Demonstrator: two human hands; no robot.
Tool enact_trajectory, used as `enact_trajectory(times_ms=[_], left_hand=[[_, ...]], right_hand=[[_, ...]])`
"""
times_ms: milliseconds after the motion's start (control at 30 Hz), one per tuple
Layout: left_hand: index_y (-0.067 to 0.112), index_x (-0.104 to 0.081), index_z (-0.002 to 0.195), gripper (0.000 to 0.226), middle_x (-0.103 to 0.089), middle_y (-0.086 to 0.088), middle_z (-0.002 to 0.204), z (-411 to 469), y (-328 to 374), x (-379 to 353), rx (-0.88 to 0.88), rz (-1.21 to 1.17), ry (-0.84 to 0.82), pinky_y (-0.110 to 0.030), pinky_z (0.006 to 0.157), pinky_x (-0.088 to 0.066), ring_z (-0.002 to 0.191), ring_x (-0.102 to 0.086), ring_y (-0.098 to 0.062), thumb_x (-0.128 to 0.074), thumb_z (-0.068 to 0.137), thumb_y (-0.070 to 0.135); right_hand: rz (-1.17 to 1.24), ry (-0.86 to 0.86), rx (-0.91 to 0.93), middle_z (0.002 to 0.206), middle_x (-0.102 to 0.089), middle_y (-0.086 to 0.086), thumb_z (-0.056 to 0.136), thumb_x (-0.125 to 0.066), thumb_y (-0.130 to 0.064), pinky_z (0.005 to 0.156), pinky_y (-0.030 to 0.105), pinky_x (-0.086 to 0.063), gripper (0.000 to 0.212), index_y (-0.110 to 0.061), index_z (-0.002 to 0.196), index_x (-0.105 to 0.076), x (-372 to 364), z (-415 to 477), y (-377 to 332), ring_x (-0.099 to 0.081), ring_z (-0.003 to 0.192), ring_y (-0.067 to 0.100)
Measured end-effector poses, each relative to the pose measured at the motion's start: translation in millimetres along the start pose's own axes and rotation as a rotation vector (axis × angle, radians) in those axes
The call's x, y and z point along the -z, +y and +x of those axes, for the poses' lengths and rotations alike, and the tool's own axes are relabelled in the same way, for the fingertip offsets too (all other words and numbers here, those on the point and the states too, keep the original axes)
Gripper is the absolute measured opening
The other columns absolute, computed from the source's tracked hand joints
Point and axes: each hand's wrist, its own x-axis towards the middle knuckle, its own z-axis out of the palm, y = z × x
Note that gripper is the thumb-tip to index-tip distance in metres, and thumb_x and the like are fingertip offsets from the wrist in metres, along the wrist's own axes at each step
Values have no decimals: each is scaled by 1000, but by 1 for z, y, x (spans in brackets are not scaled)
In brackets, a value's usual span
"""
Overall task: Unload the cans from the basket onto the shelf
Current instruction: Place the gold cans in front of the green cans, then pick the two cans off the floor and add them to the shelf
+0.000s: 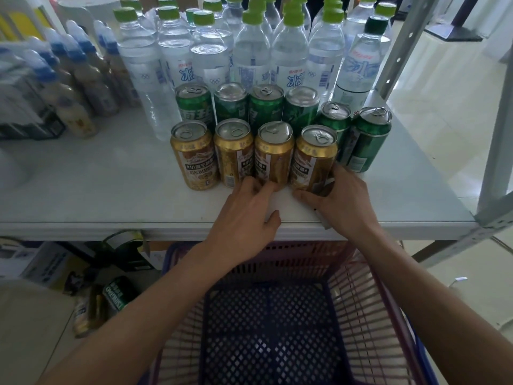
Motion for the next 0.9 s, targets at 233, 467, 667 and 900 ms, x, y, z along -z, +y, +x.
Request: enact_trajectory(times_ms=[233,467,667,900], left_hand=[[21,-51,140,47,-46,-9,118,2,0,-4,17,31,14,-38,93,-43,112,-46,-27,-58,93,28],[18,-60,128,36,-46,-12,112,7,1,-6,76,-22,43,-41,88,-45,106,-46,-30,-59,92,20],[14,-62,125,33,-49,-13,120,-6,4,-1,154,-127,41,-46,91,-47,113,-48,-30,-58,92,14],[17,-51,140,39,-46,-10,138,-37,20,39,427,-300,-97,-41,105,-44,121,-50,-27,-49,101,18]], right_hand=[[-18,35,-13,118,-63,5,76,-83,-51,81,23,-39,67,-15,126,-58,-7,-2,-3,-61,107,25],[-25,11,-96,131,-53,6,77,-82,-43,90,21,-36,74,-12,137,-51,-9,-9,-12,-52,119,23],[-76,-4,-172,131,-45,11,87,-75,-32,97,25,-38,66,-8,141,-43,-11,-30,-37,-49,118,28],[-404,-127,-328,145,-39,20,90,-67,-49,113,44,-35,90,3,152,-27,17,-58,-92,-40,132,37]])
